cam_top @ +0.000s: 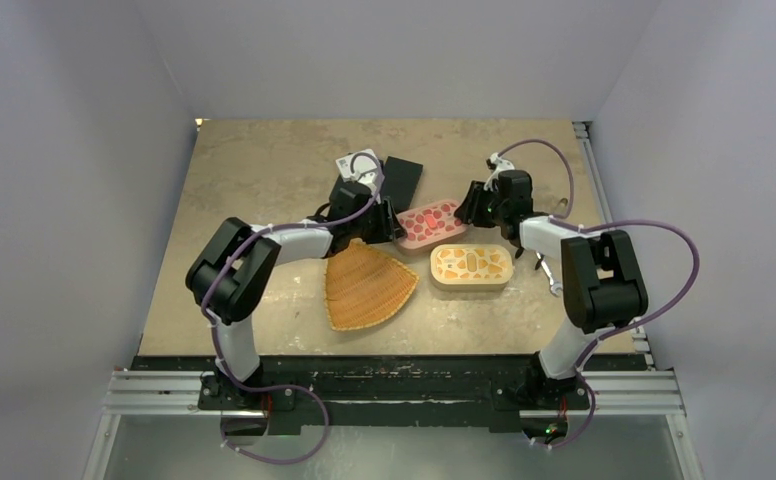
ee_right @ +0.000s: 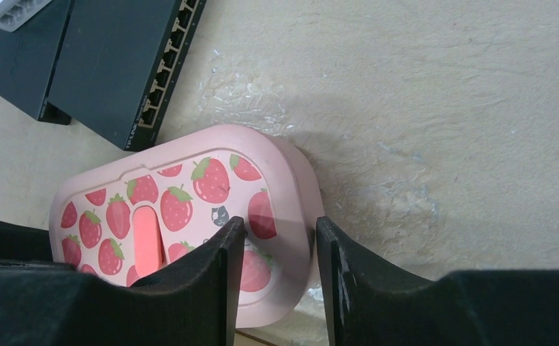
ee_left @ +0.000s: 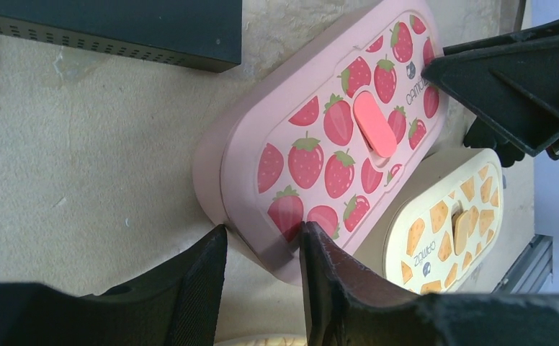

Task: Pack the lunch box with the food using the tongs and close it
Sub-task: Adjust the packing box at the center of the board, then reset both arms

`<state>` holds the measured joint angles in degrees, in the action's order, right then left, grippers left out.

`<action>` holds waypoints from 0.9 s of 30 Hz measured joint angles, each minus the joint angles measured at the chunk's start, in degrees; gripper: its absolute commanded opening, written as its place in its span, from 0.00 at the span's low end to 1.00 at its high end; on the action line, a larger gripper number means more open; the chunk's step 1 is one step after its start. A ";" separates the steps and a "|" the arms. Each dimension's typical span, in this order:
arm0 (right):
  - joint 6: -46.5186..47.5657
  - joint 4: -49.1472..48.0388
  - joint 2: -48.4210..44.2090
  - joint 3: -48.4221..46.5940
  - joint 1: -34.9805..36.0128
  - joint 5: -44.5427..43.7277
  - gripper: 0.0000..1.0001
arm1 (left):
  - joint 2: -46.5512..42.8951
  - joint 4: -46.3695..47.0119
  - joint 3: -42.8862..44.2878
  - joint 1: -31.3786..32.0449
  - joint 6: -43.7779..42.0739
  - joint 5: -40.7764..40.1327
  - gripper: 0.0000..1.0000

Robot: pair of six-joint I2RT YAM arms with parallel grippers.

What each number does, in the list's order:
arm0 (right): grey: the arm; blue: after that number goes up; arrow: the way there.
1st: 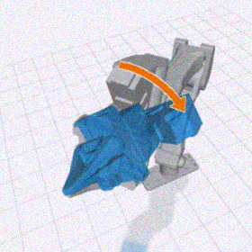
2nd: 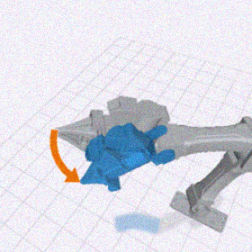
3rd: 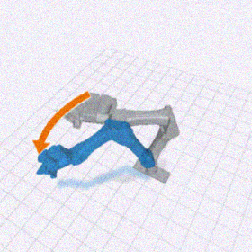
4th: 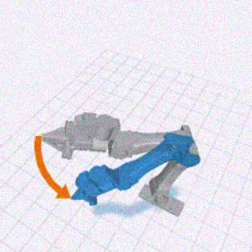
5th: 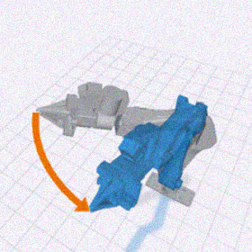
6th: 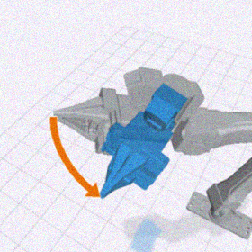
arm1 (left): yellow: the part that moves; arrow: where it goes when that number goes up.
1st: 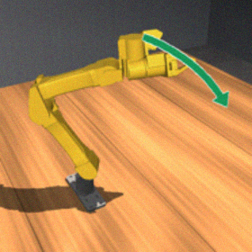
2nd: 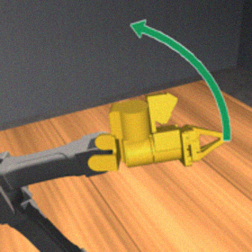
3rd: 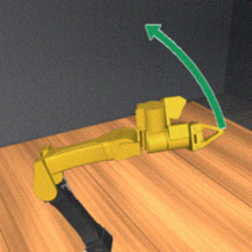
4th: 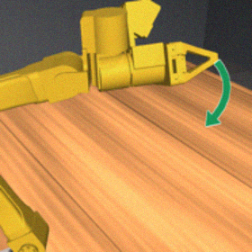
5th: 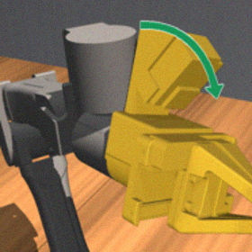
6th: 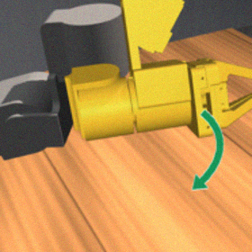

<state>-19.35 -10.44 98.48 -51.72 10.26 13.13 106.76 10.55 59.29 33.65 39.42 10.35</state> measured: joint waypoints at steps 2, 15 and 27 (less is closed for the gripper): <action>-0.37 0.02 -0.76 0.55 0.26 -1.25 0.48 | 0.28 0.76 0.00 -0.50 0.00 1.03 0.44; -0.79 9.33 -4.52 -1.57 0.70 -4.76 0.73 | 0.31 -8.83 6.38 -0.70 -7.41 -2.36 0.85; -0.92 12.33 -21.90 -5.38 -6.86 -4.66 0.90 | -17.94 -12.46 7.91 -9.77 -10.73 -4.24 0.97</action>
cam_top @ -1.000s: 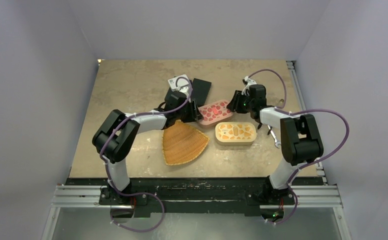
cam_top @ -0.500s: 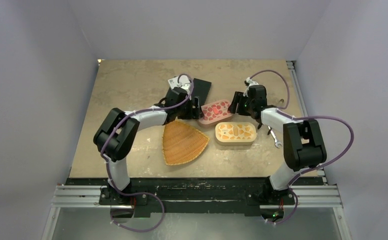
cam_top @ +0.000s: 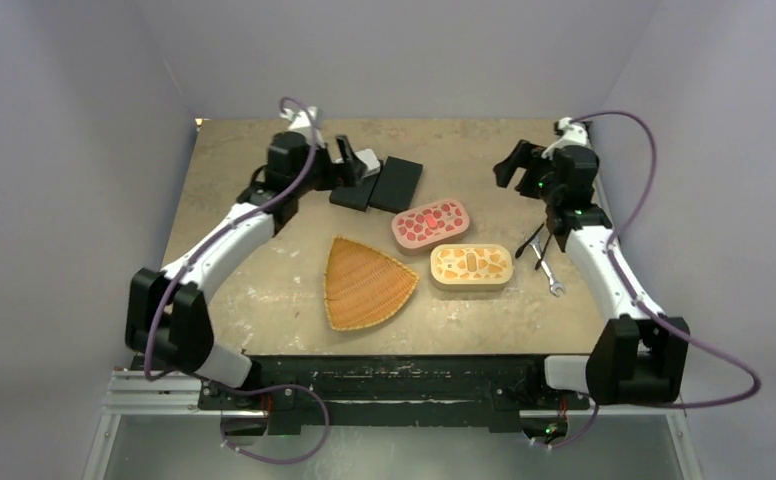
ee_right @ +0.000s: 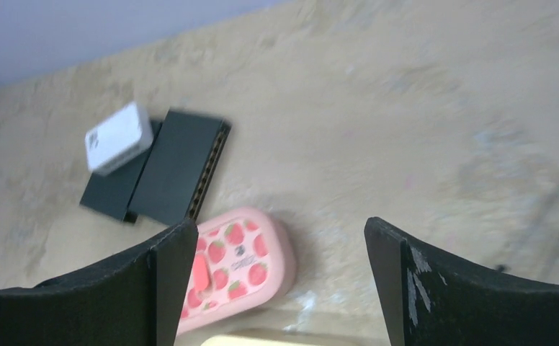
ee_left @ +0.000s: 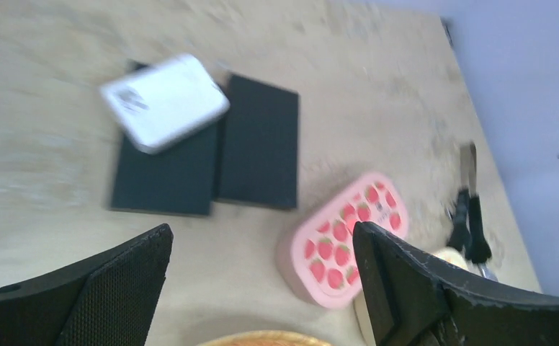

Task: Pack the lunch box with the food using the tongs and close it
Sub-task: Reset both arms

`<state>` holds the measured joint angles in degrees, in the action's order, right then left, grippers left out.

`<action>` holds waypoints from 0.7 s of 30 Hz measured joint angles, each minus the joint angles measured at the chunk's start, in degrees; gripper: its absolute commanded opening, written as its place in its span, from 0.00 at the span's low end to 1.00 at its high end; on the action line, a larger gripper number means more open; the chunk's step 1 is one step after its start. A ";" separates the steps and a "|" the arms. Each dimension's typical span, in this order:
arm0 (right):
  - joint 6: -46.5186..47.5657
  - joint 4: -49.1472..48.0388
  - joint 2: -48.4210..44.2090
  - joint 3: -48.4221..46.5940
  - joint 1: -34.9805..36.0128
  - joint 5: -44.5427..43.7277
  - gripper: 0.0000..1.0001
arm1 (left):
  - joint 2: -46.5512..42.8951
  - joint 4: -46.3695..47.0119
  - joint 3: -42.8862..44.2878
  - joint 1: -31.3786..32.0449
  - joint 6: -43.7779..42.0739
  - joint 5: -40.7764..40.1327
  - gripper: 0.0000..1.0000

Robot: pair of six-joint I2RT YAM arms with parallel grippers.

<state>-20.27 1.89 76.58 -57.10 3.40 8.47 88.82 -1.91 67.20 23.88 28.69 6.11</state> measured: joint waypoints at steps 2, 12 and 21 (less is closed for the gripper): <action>0.35 -0.04 -3.32 0.28 -2.54 -1.11 0.90 | -4.66 -0.72 -0.76 -3.80 -0.46 -1.01 0.99; 3.82 -8.35 -23.93 11.69 -3.37 -6.91 0.90 | -32.13 -3.76 -12.50 -8.70 -10.01 -16.76 0.99; 6.56 -17.55 -32.68 21.44 -3.34 -10.88 0.90 | -46.05 -2.75 -20.24 -8.70 -17.35 -26.32 0.99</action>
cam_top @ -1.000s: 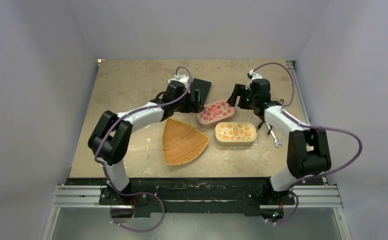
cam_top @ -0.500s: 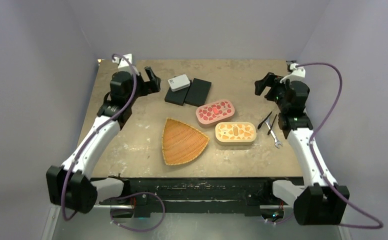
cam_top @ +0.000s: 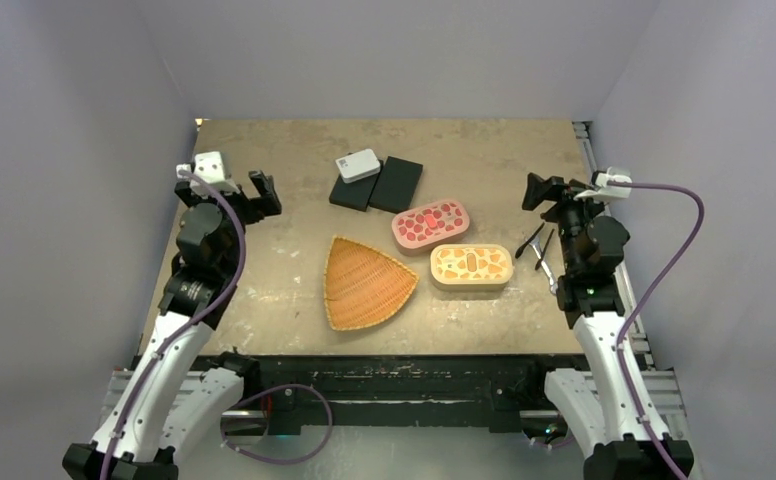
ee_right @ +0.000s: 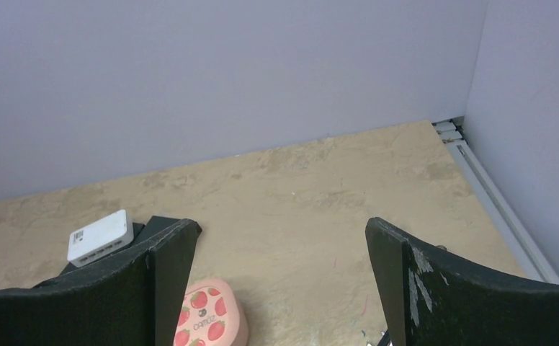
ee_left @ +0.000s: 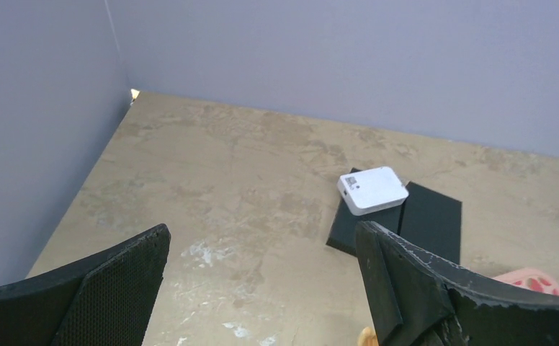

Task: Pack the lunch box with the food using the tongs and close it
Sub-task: Reset both arms

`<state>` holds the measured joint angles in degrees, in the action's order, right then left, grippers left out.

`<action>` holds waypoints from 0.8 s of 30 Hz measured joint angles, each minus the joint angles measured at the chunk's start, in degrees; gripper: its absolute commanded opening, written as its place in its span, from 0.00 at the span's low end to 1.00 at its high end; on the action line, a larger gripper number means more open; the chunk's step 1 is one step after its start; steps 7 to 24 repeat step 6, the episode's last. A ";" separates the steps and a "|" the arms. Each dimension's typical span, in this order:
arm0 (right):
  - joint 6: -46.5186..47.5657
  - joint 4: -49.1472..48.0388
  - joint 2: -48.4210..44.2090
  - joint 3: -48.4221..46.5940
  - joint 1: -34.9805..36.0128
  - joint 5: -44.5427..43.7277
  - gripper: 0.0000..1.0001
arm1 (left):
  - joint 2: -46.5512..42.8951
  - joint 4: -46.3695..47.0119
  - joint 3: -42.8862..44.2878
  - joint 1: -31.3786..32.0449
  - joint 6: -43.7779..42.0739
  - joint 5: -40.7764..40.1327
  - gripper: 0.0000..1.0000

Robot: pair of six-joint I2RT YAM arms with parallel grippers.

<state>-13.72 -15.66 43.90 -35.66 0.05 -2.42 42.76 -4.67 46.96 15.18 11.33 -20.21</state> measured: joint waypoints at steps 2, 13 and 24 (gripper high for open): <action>0.31 -0.55 0.00 0.00 0.00 -0.09 0.90 | 1.18 -0.42 0.00 0.02 -0.35 -0.50 0.99; 0.76 -1.29 -0.07 0.00 0.00 -0.13 0.91 | 4.13 -1.79 0.00 0.02 -1.16 -1.09 0.99; 0.76 -1.29 -0.07 0.00 0.00 -0.13 0.91 | 4.13 -1.79 0.00 0.02 -1.16 -1.09 0.99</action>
